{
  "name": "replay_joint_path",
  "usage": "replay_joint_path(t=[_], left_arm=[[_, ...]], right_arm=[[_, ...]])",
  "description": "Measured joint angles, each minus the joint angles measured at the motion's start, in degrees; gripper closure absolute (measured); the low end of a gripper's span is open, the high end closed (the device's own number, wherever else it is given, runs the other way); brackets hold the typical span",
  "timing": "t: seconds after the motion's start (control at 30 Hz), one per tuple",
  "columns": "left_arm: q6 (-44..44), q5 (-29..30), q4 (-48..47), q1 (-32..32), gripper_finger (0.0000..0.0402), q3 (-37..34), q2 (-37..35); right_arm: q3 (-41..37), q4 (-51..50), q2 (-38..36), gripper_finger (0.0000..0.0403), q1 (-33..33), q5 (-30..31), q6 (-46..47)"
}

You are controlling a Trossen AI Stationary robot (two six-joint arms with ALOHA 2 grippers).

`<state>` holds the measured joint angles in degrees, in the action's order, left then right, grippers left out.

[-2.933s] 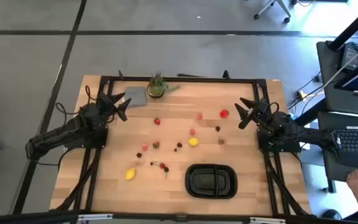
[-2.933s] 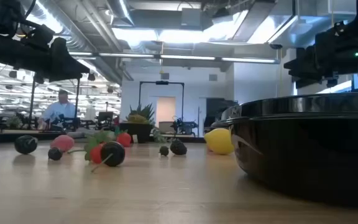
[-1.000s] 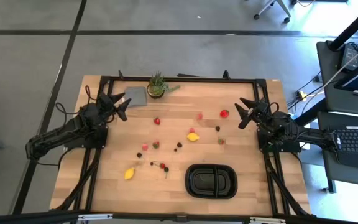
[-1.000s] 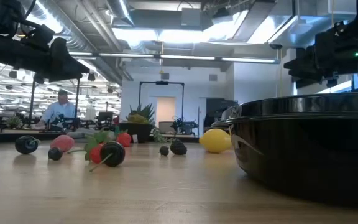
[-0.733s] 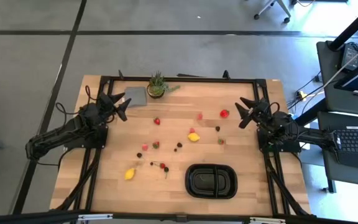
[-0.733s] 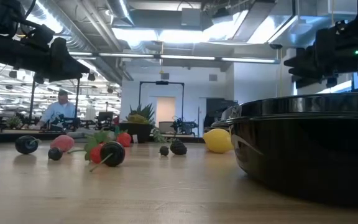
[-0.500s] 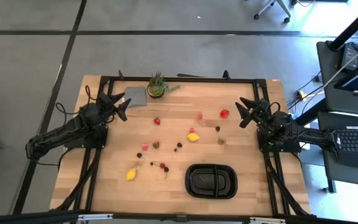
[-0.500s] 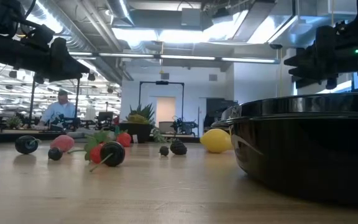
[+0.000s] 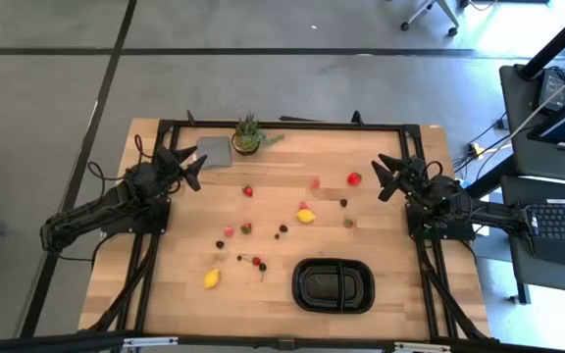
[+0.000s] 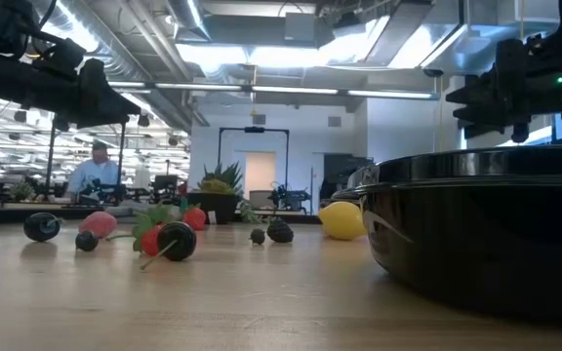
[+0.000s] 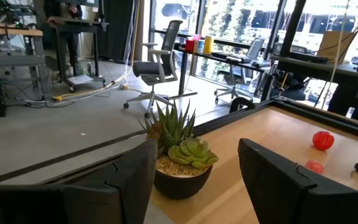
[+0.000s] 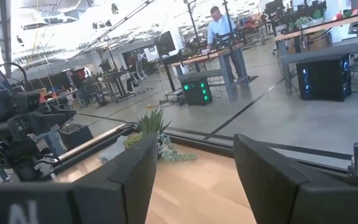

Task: Pick and placing Produce into tupperware
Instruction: Put the yellow lemon into the black bin

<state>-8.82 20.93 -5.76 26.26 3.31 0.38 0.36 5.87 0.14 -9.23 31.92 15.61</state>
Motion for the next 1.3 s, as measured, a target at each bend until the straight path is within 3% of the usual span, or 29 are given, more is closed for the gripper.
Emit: replay_joint_path(t=[0.37,0.8,1.0,1.3], left_arm=[[0.00,0.01,0.01,0.01,0.0182,-0.02,-0.02],[0.01,0.01,0.01,0.02,0.0182,-0.02,-0.02],[0.00,0.00,0.02,0.00,0.0182,-0.02,-0.02],[0.00,0.00,0.01,0.00,0.0182,-0.01,-0.02]], right_arm=[[-0.01,-0.35,0.00,0.0189,0.00,-0.25,-2.42],[6.46,-2.48,3.35,0.0189,0.02,-8.16,-2.68],[14.39,-7.34,9.83,0.0189,0.02,-14.65,-5.42],[29.01,-9.50,26.11,0.0189,0.04,-20.12,-15.89]])
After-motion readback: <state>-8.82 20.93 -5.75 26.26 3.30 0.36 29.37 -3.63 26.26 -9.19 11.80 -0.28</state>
